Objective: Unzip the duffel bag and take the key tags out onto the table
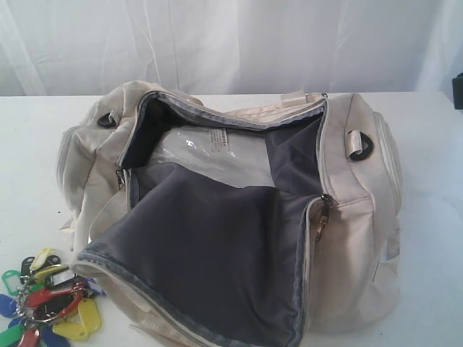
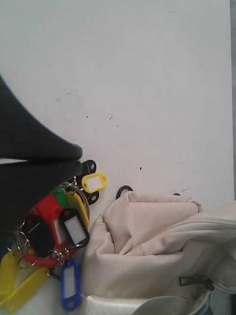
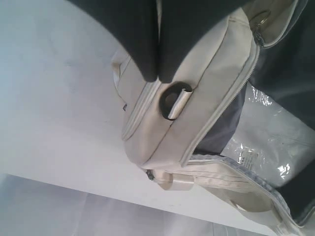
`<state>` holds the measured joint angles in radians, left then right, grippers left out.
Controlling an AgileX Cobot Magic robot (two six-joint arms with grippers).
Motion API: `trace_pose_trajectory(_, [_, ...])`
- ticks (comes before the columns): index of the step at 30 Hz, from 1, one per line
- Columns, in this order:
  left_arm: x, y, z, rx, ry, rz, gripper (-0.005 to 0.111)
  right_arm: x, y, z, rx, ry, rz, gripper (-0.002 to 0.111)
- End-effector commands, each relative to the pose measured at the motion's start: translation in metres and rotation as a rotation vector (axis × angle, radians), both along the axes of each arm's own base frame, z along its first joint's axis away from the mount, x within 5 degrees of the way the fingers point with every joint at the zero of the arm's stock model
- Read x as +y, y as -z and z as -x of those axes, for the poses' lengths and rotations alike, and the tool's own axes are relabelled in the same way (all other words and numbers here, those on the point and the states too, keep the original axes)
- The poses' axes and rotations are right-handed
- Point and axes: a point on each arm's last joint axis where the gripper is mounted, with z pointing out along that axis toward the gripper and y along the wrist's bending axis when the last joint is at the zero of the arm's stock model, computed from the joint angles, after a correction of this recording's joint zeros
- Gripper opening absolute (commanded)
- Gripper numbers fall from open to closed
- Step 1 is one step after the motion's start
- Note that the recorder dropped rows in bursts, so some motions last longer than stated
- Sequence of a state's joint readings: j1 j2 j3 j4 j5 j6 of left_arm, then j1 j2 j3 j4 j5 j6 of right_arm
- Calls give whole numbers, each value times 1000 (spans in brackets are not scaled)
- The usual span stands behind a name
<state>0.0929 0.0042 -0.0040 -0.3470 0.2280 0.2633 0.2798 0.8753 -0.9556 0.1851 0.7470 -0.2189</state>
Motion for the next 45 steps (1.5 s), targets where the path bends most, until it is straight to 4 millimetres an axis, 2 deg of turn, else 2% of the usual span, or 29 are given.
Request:
trace_pose_trajectory(1, [0,1,0,6,-12,34,0,0,0,0,-10,1,-2,0])
trace_pose_trajectory(14, [1,2,0,8,-13,-9,0,0,0,0,-10,1,-2,0])
trace_pose_trajectory(20, [12,3,1,19,-132,-18,0,0,0,0,-10,1,-2,0])
trace_pose_trajectory(39, [13,3,1,27,-127,-71,0,0,0,0,-10,1,-2,0])
trace_pose_trajectory(45, [14,3,1,28,-161,-41,0,0,0,0,-11,0,-1,0])
